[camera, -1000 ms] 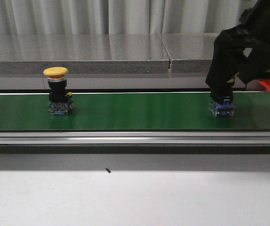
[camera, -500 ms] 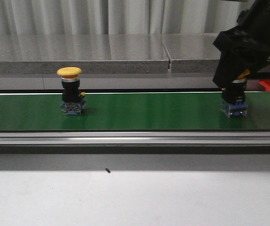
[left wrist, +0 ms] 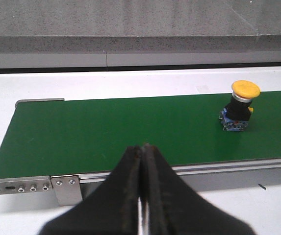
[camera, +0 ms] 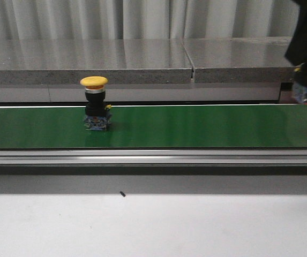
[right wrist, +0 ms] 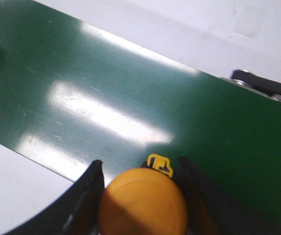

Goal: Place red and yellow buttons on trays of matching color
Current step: 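Carry the yellow button into the yellow tray and release it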

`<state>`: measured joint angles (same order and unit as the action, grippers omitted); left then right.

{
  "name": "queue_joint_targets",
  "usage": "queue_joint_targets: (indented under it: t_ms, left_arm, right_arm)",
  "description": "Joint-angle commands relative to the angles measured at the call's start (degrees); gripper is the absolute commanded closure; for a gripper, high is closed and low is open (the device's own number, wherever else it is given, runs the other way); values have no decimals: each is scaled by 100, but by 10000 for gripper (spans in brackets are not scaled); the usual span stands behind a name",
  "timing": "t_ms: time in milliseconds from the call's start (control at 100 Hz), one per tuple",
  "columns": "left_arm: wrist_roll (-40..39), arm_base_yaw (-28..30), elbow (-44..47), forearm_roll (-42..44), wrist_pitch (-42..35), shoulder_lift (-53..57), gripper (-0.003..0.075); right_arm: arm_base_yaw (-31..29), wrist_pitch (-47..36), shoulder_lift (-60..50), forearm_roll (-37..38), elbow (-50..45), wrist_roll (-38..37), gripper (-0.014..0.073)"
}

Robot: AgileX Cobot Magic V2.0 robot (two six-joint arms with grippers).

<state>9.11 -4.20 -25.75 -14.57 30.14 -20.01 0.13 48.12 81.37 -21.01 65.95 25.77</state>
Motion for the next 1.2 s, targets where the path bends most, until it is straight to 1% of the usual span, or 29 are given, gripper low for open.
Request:
queue_joint_targets:
  t_ms: [0, 90, 180, 280, 350, 470, 730, 990, 1190]
  left_arm:
    - [0, -51, -159, -108, -397, -29, 741]
    - [0, -51, -159, -108, -397, -29, 741]
    - [0, -51, -159, -108, -397, -29, 741]
    - [0, -51, -159, -108, -397, -29, 741]
    - [0, -51, -159, -108, -397, -29, 741]
    - [0, -51, -159, -108, -397, -29, 741]
    - [0, -51, -159, -108, -397, -29, 741]
    - [0, -51, -159, -108, -397, -29, 741]
    - [0, -51, -159, -108, -397, -29, 741]
  right_arm:
    - [-438, 145, -443, -49, 192, -32, 375]
    - [-923, 341, -653, -49, 83, -32, 375]
    - [-1475, 330, -839, -48, -154, -37, 375]
    - [-2147, 175, -954, -48, -443, -102, 375]
    - [-2506, -40, -967, -48, -645, -229, 375]
    - [-2913, -373, -967, -53, -943, -341, 375]
    - [-3225, -828, -739, -48, -1228, -352, 375]
    - [-3260, -914, 14, -48, -1234, -352, 375]
    - [-3260, -1310, 418, -48, -1363, -352, 375]
